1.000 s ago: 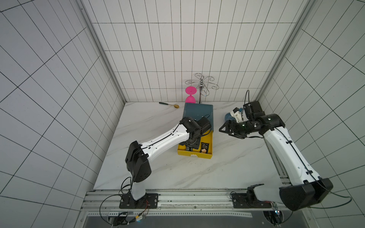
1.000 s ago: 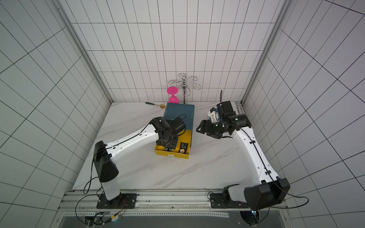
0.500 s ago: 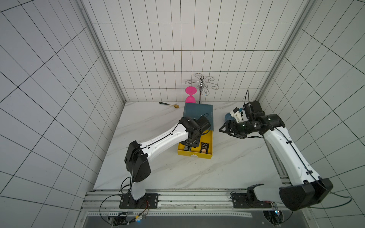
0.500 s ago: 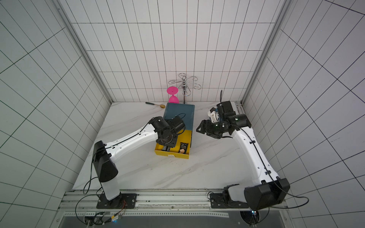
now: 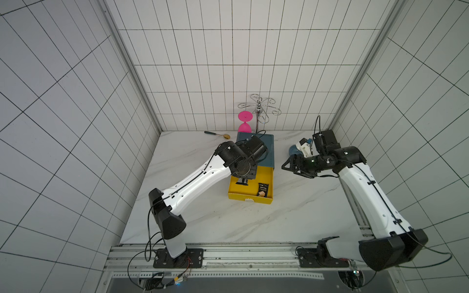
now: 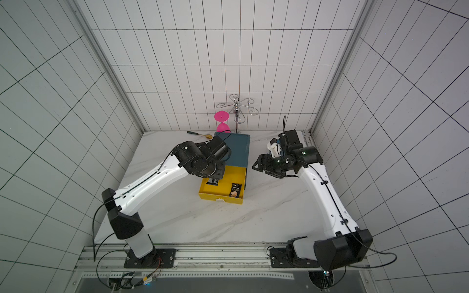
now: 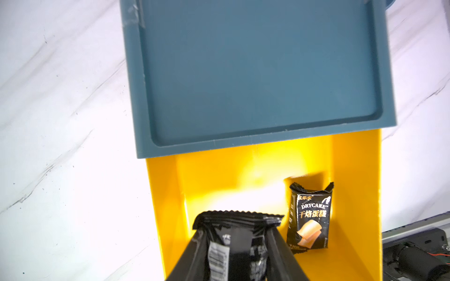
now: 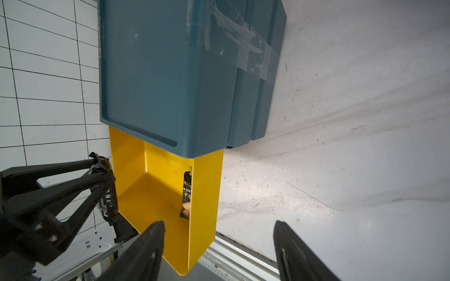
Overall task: Take the cookies out of the drawer
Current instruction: Place the cookie at the center of the board.
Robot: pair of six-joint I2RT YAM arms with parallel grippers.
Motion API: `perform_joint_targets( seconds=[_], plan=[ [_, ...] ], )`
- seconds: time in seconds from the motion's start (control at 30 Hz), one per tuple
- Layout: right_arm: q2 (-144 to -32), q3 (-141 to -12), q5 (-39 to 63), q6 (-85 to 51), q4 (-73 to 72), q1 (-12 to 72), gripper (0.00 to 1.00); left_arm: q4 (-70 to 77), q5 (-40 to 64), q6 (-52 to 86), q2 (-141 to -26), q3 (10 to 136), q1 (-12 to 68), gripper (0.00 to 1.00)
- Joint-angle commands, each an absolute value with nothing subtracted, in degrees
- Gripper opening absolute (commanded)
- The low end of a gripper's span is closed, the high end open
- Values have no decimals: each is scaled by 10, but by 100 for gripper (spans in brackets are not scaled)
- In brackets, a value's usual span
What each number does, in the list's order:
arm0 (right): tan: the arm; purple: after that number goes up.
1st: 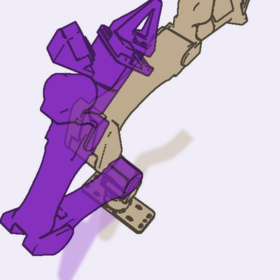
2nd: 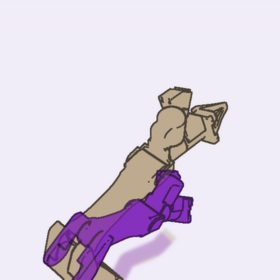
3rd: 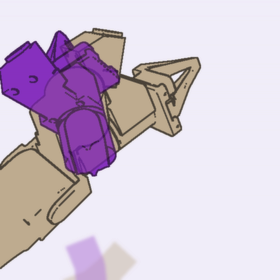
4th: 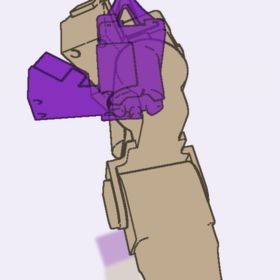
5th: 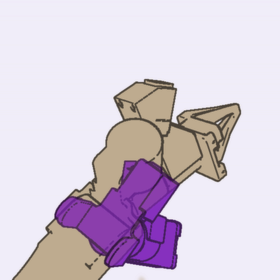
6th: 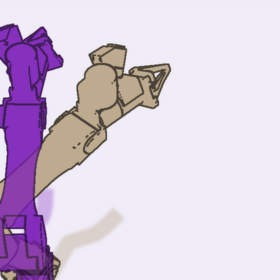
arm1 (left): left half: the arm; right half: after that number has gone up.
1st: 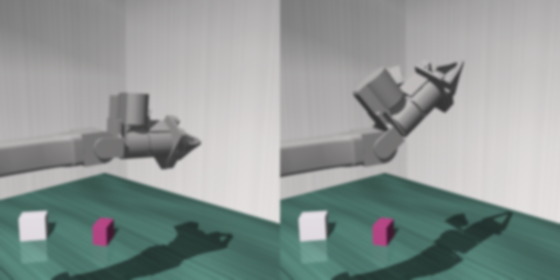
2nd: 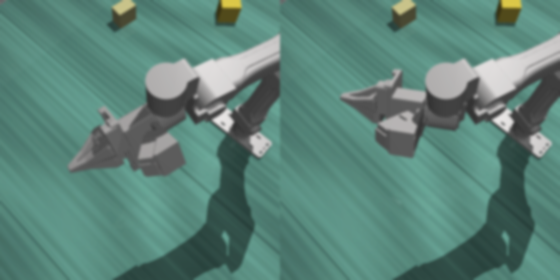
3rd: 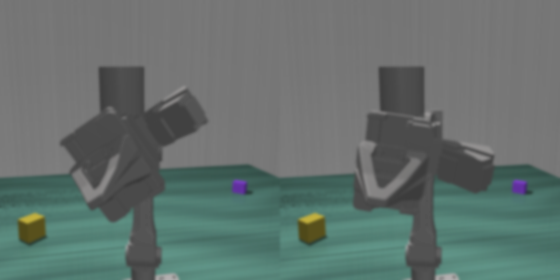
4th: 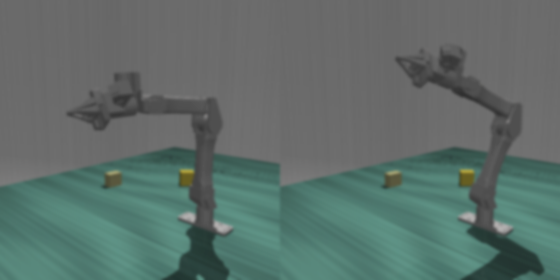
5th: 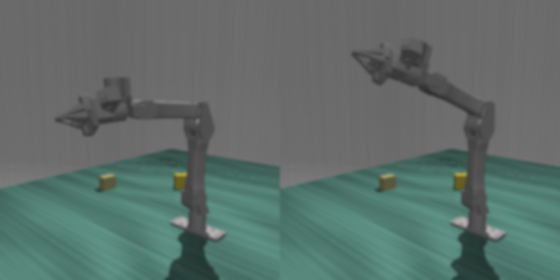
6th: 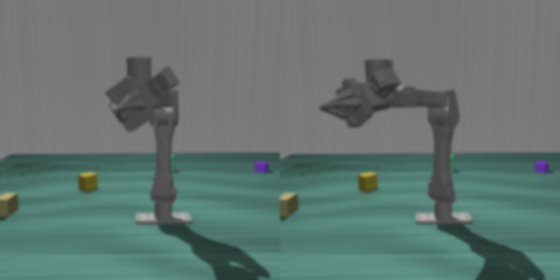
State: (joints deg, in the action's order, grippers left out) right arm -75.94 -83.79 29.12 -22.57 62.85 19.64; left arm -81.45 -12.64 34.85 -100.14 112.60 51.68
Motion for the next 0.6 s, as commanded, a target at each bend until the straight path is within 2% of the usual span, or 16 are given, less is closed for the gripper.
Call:
perform_joint_targets(
  seconds=[0.0,0.1,0.3,0.57],
  plan=[
    [-748,-838,280,-223,630,200,74,-829,-153,343,-976,1158,511,36],
    [-748,-839,280,-223,632,200,74,-825,-170,338,-947,1163,489,35],
    [-746,-850,283,-222,641,200,74,-829,-151,325,-890,1139,364,34],
    [-747,-876,294,-227,661,201,74,-720,-108,285,-862,961,169,35]
  ],
)
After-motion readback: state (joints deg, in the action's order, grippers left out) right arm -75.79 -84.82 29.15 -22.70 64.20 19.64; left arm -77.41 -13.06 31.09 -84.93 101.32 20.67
